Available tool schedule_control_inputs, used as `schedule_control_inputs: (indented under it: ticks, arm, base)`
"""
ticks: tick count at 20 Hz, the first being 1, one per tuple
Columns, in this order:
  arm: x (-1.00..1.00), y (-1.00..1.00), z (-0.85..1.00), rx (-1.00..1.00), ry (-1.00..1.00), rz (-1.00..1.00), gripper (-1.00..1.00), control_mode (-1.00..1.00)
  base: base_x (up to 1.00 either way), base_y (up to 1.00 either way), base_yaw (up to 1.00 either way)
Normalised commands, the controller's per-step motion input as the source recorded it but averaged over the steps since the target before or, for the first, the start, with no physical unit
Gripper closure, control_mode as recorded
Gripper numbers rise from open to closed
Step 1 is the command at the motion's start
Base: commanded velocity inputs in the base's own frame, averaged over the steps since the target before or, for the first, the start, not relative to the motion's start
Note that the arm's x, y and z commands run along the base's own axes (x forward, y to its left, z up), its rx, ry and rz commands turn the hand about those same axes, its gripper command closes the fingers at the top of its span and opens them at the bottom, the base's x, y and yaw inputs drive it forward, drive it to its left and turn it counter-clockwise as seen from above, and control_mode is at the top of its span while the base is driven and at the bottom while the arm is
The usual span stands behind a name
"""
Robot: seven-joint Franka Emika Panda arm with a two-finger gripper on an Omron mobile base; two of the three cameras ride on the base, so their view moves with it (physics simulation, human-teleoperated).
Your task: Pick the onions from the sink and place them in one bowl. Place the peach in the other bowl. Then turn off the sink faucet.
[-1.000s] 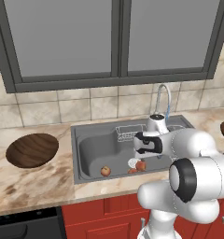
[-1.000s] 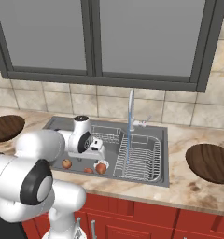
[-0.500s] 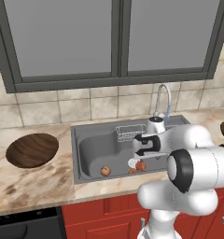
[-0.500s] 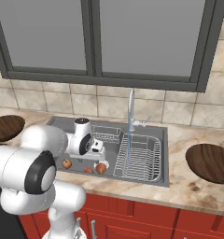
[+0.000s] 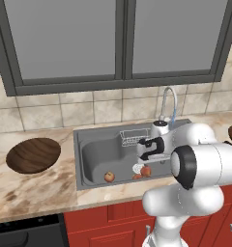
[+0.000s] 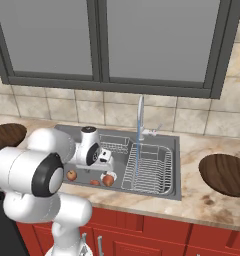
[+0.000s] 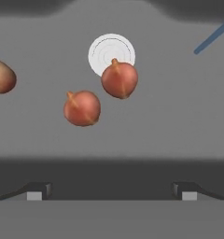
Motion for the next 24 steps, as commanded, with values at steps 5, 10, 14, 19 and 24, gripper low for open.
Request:
schedule_control_inputs:
  ticks: [5,10,14,19,24]
  arm:
    - [0.17,0.00,-0.10,0.00,-0.01,0.00,-1.00,-1.00]
    - [0.06,-0.02,-0.17,0.00,-0.03,0.00,-1.00,-1.00]
    - [0.01,-0.04,-0.26,0.00,0.00,0.00,-1.00,-1.00]
    - [0.06,-0.01,-0.18,0.00,0.00,0.00,-1.00,-1.00]
    - [0.20,0.00,-0.11,0.00,0.00,0.00,-1.00,-1.00]
  base:
    - [0.00,0.00,0.00]
    - [0.00,0.00,0.00]
    - [0.00,0.00,0.00]
    - [0.00,0.00,0.00]
    - [0.00,0.00,0.00]
